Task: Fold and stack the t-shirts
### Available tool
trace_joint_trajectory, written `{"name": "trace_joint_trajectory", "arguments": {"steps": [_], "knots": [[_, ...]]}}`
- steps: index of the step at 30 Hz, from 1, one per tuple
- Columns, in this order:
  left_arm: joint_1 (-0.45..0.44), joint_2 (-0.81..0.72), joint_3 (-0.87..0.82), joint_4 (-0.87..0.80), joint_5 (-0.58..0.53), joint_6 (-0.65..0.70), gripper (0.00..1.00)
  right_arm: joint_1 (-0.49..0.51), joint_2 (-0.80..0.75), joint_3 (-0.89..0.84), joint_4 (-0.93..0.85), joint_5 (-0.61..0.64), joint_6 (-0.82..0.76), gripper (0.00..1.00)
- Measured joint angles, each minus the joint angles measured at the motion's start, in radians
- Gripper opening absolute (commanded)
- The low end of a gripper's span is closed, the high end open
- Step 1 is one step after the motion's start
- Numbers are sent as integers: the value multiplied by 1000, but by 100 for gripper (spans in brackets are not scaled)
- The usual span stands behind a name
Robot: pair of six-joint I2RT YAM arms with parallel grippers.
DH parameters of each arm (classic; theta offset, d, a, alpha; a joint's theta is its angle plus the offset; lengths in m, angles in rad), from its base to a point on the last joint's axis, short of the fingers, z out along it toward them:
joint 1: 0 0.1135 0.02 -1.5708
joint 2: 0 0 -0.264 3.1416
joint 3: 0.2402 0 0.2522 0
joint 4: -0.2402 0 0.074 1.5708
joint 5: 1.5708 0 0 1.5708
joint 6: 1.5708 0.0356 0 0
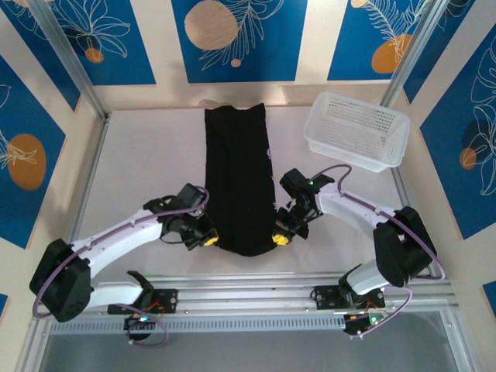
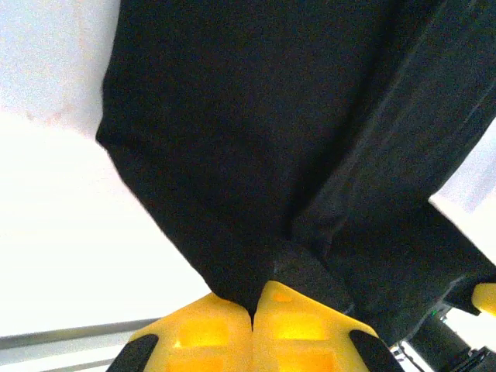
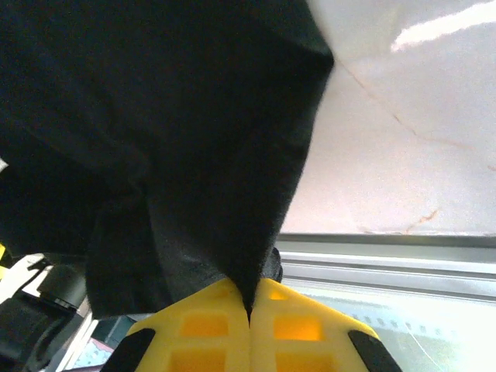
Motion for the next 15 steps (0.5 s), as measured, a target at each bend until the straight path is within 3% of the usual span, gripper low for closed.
{"name": "trace_joint_trajectory", "arguments": {"steps": [15], "knots": [[197, 220, 244, 17, -75, 61, 0, -126, 337, 484, -39, 65, -77, 0]]}}
